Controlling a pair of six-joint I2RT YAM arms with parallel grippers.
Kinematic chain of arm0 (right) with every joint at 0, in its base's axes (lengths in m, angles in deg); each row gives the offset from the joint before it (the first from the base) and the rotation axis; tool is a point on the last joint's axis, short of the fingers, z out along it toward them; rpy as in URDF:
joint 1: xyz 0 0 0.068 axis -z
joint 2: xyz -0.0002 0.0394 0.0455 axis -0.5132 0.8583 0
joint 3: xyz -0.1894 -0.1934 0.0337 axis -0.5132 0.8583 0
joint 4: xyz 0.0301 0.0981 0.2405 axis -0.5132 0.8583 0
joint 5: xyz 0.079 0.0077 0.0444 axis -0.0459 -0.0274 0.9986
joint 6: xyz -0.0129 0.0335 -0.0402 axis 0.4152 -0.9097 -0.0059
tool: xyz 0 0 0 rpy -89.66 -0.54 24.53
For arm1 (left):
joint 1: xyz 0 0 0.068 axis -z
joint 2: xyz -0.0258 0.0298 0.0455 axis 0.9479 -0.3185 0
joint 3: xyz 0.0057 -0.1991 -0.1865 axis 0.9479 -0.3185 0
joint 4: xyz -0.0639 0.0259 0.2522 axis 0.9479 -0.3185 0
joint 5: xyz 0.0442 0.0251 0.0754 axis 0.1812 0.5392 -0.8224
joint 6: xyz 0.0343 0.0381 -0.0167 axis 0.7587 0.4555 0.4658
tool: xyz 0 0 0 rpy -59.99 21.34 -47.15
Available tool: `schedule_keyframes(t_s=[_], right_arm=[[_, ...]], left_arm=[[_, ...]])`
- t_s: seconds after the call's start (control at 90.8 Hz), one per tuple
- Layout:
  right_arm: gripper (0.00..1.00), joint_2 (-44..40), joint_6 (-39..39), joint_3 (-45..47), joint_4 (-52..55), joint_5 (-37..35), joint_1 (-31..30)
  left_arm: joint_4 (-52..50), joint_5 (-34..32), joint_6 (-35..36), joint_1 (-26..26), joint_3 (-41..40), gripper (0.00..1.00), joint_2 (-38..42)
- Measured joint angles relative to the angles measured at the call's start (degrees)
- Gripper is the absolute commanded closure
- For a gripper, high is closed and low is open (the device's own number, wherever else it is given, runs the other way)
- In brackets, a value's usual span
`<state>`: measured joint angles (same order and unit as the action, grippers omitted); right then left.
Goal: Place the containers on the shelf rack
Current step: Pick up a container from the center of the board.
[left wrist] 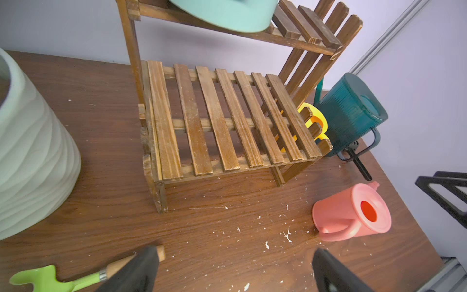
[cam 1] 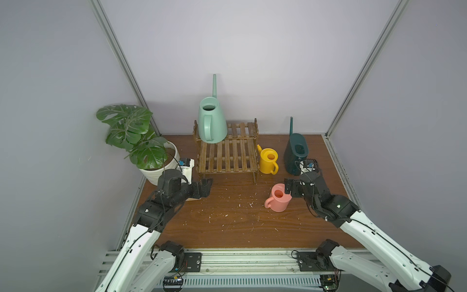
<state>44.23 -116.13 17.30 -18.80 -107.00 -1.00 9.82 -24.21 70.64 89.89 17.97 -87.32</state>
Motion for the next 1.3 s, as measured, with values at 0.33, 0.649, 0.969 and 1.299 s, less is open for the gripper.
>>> schedule_keyframes(t_s=[0.33, 0.649, 0.969, 1.299], right_arm=[[0.18, 12.3, 10.1, -3.0, -5.5, 8.5, 20.8], [0.25, 25.7, 15.0, -8.7, -13.0, 15.5, 25.2], [0.39, 34.3, 16.5, -11.5, -17.3, 15.9, 25.2], [0.57, 37.1, 17.6, -11.1, -19.7, 15.8, 25.1]], left_arm=[[5.1, 1.1, -1.3, 2.0, -5.4, 0.02, 0.6], [6.3, 0.1, -1.3, 2.0, -5.4, 0.02, -0.9], [6.4, -0.1, -1.3, 2.0, -5.4, 0.02, -2.5], [10.8, 17.9, 3.9, 4.2, -5.2, 0.02, -5.1]])
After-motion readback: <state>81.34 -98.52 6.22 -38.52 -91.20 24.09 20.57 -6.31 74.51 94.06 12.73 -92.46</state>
